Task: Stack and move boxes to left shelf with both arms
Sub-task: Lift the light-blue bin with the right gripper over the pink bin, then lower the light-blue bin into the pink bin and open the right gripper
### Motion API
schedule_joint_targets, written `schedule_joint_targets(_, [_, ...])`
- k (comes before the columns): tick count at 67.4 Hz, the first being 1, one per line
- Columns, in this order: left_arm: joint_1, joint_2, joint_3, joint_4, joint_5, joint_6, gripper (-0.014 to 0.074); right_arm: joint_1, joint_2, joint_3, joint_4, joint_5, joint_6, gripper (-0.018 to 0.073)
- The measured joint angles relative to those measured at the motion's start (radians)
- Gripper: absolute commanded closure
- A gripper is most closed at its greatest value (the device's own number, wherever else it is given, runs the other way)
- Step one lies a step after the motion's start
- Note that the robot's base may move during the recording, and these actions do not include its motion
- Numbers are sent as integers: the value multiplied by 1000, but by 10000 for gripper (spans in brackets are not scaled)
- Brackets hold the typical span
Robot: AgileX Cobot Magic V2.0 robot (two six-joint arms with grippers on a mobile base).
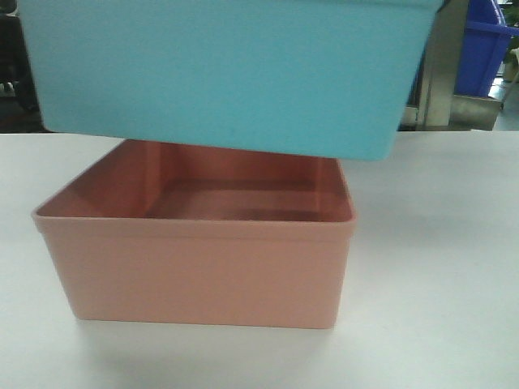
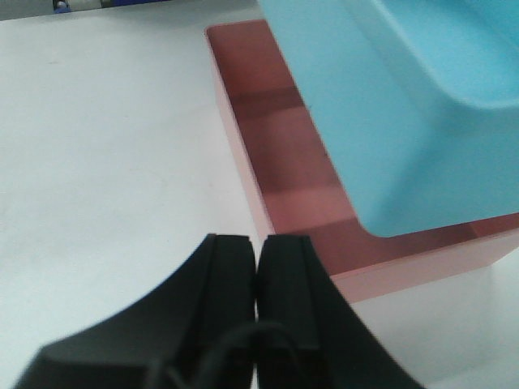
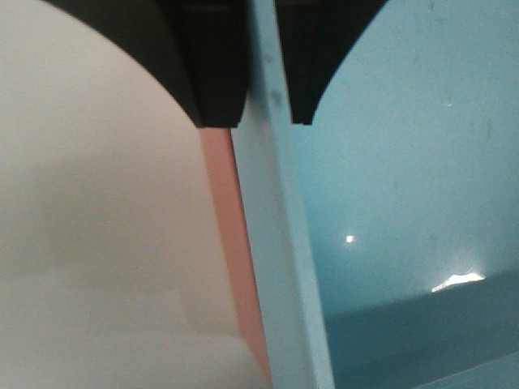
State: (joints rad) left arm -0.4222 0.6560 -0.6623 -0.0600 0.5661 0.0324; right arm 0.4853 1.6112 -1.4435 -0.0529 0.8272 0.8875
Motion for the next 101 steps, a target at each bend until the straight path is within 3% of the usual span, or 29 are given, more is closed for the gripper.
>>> schedule_joint_targets(16, [0, 0, 0, 0, 0, 0, 610, 21, 80, 0, -6, -73, 20, 503])
schedule_joint_targets(38, [0, 0, 0, -4, 0, 0, 610, 22, 119, 0, -98, -80, 24, 503])
schedule_joint_targets(90, [0, 0, 0, -6, 0, 0, 610, 25, 192, 0, -112, -104, 19, 501])
schedule_joint_targets(95, [0, 0, 0, -8, 0, 0, 610, 25, 192, 0, -112, -105, 11, 490])
schedule_joint_targets(101, [0, 0, 0, -8, 0, 0, 610, 25, 192, 0, -112, -106, -3, 396])
